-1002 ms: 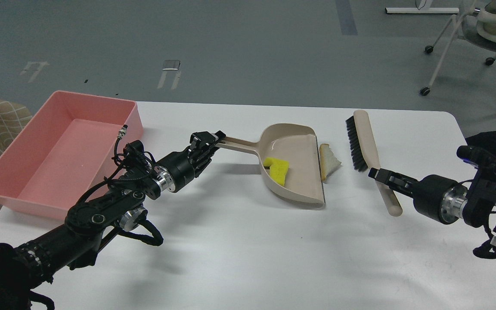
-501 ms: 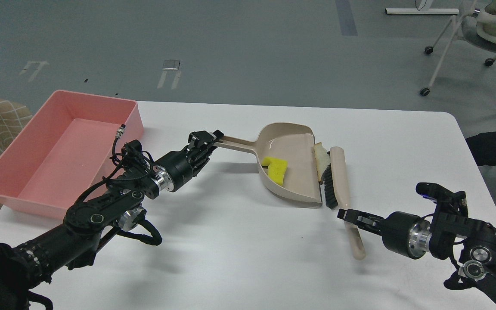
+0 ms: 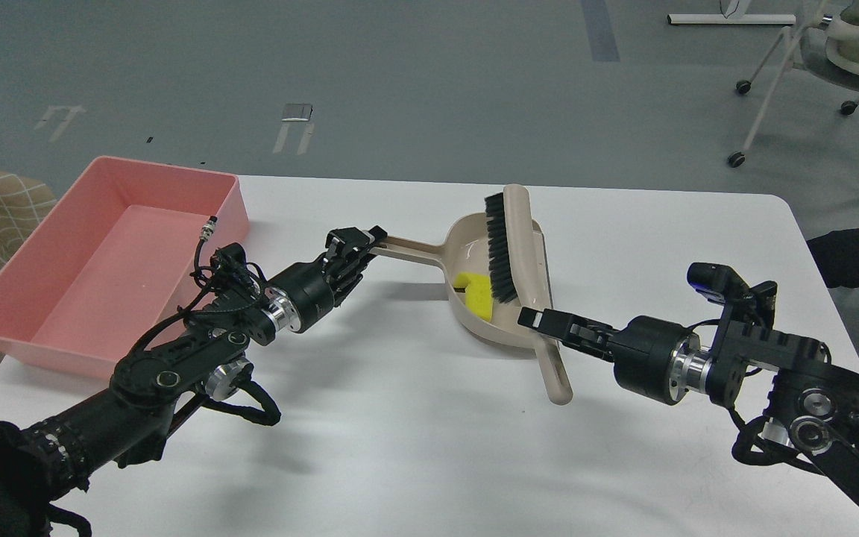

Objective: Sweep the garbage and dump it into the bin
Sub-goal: 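Lift the dustpan with the left gripper and tip it over the pink bin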

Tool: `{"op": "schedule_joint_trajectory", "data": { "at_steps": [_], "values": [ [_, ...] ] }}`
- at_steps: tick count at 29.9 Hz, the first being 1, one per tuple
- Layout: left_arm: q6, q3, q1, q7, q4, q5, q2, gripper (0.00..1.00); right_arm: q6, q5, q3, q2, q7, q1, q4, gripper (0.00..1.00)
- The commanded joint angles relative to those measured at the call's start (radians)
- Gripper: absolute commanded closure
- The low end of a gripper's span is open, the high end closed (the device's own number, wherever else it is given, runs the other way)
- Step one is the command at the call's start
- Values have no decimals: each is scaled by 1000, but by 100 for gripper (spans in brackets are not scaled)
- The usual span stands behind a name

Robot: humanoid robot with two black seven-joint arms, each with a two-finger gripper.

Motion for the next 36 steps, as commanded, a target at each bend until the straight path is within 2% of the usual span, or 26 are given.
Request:
{"op": "schedule_joint_trajectory", "data": {
  "at_steps": [1, 4, 9, 17, 23, 27, 29, 30, 31, 36],
  "values": [
    [-2, -22, 2, -18, -3, -17, 10, 89, 0, 21, 87, -30, -2, -2, 1, 84],
    [0, -41, 14, -38, -23, -58, 40, 88, 0, 22, 155, -46, -3, -14, -18, 83],
    [0, -108, 34, -37, -133, -208, 131, 87, 0, 22, 273, -84, -5, -76, -76, 83],
    [-34, -248, 61, -40, -149, -350, 258, 87, 0, 22, 385, -104, -2, -172, -131, 83],
    [-107, -476, 132, -32, -149, -483, 386, 87, 0, 22, 410, -103, 0, -222, -162, 84],
    [-155, -602, 251, -32, -152, -486, 485, 87, 0, 19, 413, -103, 0, -231, -166, 84],
    [-178, -680, 368, -40, -178, -488, 569, 87, 0, 22, 419, -100, 3, -234, -173, 84],
    [-178, -680, 368, -40, -178, -488, 570, 87, 0, 22, 419, -100, 3, -234, -173, 84],
    [-193, -720, 427, -38, -184, -486, 606, 87, 0, 22, 419, -93, 3, -241, -174, 84],
    [-305, -792, 600, -40, -166, -468, 723, 87, 0, 22, 419, -77, 6, -281, -173, 84]
  ]
}}
